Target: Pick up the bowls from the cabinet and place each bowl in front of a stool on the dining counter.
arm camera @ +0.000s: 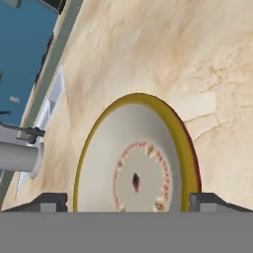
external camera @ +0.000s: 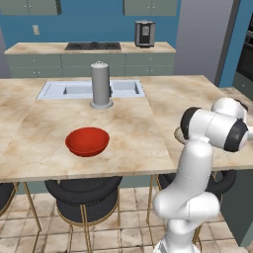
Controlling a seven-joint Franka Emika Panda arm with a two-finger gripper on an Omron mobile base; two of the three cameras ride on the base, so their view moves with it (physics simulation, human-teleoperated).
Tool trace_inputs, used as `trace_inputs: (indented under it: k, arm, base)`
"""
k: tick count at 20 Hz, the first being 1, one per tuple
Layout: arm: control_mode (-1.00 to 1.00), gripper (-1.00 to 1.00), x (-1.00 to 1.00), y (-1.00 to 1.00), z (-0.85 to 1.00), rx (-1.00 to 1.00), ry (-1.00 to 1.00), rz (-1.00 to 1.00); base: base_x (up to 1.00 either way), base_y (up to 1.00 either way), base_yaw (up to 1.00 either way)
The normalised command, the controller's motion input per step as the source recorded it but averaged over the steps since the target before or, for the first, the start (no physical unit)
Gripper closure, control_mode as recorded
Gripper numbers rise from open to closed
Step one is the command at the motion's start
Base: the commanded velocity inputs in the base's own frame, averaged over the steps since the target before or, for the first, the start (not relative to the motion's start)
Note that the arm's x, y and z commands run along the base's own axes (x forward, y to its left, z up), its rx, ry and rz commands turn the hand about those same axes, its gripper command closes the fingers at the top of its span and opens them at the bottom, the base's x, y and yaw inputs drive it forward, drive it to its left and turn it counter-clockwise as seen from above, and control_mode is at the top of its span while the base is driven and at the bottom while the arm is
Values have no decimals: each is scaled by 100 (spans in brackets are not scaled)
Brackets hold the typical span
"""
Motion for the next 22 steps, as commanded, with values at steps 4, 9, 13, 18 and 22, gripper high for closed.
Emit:
trace_inputs:
  k: [4,9,13,18,22]
  arm:
    - [-100,-100,-40,-2,100,-10,0,2]
    - [-100,-100,-74,0,83,-13,3,8]
    - [-100,-100,-88,29,33,-15,7,18]
    - [-100,-100,-77,58,16,-15,2,20]
    - [-100,-100,-70,58,29,-16,0,17]
  base:
    - [0,0,0]
    - [0,0,0]
    - [0,0,0]
    - [0,0,0]
    - [0,0,0]
